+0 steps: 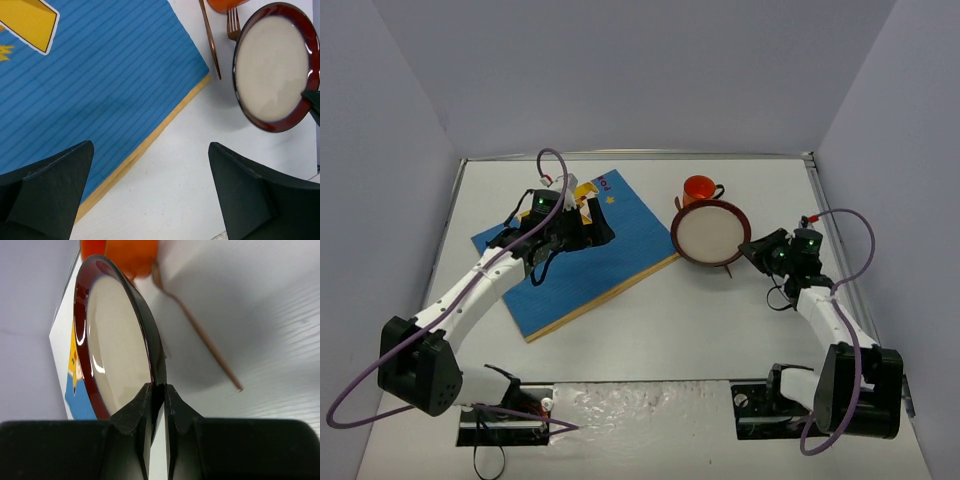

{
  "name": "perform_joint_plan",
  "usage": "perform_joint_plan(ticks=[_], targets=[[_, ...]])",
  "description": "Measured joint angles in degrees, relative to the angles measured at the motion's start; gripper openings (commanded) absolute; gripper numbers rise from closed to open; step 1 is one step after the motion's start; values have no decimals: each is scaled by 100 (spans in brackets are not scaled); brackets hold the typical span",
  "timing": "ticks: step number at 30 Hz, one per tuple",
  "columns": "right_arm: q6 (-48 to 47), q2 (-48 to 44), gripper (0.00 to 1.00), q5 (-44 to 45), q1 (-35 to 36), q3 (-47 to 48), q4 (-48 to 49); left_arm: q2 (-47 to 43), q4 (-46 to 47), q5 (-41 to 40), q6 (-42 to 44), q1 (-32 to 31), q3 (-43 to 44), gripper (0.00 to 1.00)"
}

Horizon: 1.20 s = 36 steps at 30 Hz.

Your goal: Set the dinner table for one person

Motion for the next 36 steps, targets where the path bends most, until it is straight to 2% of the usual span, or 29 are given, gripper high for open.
perform_joint_plan(ticks=[4,9,14,18,21,28,36], targets=[[11,238,0,-50,607,169,76,-25,-236,-326,126,-1,120,97],[55,1092,0,110,1684,843,440,-364,-876,-1116,547,235,306,97],[50,2015,0,220,2497,1615,703,-1088,-1468,-1648,924,1071,281,97],[58,2925,0,278,2993,2324,985,-1832,-1621,-2031,1176,1561,-60,97],[84,3501,0,281,3231,2712,1228,-2155,-1746,-2165,1249,1634,-380,97],[179,4629,0,276,3595,3566,1314,-2201,-1793,-2413,1336,1655,-880,97],[350,5268,0,284,3827,4015,1391,-2199,-1746,-2539,1350,1669,-980,97]])
